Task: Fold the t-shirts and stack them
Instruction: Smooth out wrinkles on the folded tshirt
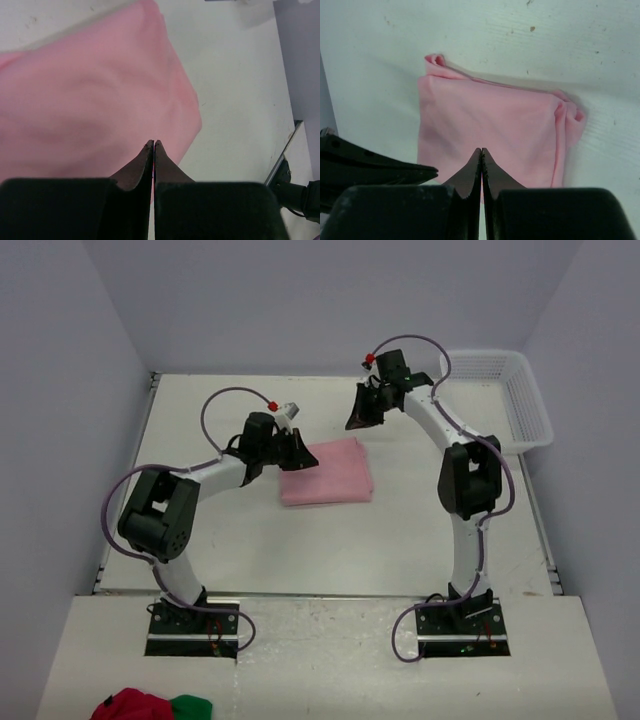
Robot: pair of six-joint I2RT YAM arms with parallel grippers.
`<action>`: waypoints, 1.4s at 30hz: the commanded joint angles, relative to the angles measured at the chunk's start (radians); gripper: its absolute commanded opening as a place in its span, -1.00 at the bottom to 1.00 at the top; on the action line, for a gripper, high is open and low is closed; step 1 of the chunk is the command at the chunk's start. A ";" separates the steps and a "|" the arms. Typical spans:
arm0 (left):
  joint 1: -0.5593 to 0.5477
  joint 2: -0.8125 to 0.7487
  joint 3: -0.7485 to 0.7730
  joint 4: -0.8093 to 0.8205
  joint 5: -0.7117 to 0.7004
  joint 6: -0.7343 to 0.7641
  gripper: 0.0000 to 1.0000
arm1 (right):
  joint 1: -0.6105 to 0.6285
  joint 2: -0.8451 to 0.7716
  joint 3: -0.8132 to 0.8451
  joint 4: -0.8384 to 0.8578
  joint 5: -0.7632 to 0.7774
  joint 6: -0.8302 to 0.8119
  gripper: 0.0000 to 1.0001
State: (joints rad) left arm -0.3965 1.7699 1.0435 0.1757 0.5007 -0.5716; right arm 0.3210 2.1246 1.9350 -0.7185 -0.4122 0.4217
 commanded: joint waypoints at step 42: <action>-0.005 -0.096 -0.422 -0.021 -0.163 -0.033 -1.00 | -0.076 0.301 0.156 -0.202 -0.010 0.032 -1.00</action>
State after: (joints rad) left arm -0.4015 1.6585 0.6605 0.1860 0.3756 -0.6159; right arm 0.2554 2.4435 2.0773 -0.9043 -0.4488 0.4458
